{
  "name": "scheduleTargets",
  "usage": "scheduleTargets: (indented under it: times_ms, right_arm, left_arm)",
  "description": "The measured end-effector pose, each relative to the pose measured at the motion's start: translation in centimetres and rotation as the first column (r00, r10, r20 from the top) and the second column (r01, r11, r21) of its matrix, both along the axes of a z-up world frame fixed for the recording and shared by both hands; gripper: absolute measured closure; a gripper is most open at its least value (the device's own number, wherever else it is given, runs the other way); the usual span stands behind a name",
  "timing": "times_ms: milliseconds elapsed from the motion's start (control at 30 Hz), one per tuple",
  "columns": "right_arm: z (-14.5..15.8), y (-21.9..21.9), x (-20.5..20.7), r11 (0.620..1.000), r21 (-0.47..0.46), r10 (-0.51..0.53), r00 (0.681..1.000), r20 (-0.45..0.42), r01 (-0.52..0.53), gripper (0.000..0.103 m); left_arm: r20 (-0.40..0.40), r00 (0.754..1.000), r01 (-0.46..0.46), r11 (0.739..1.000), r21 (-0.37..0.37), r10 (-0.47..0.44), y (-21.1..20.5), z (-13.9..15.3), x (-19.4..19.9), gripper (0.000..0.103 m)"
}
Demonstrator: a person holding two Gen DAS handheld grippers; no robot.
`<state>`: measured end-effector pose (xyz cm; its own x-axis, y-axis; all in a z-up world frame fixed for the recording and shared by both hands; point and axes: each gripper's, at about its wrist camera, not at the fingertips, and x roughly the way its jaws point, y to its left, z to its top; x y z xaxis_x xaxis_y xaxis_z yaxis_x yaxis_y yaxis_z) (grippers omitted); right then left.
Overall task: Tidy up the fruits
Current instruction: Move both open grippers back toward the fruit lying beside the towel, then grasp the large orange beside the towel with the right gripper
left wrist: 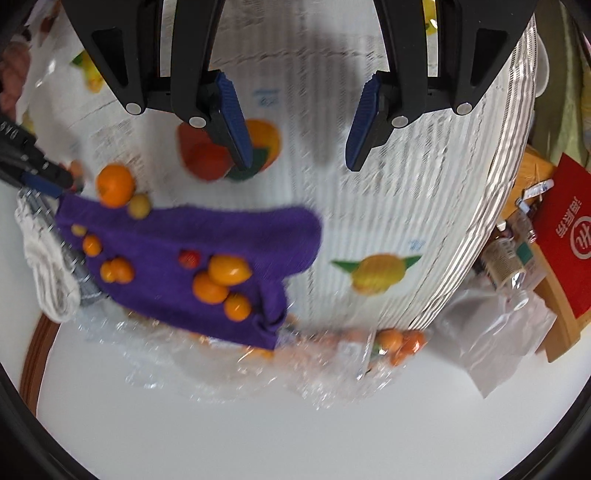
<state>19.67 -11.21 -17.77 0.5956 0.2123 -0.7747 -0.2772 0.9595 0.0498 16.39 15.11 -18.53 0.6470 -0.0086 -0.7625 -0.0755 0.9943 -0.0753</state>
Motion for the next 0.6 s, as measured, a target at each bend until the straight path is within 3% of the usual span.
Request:
scheduleTargets:
  times_ms: [300, 600]
  right_arm:
    - [-0.4, 1.4, -0.5, 0.999, 0.045, 0.015, 1.000, -0.003, -0.015, 0.057]
    - [-1.3, 3.5, 0.5, 0.994, 0.088, 0.065, 0.998, -0.027, -0.063, 0.057]
  left_arm:
    - [0.018, 1.000, -0.005, 0.999, -0.048, 0.006, 1.6, -0.8, -0.7, 0.053]
    - [0.020, 0.999, -0.024, 0.999, -0.049, 0.025, 1.7, -1.2, -0.9, 0.053]
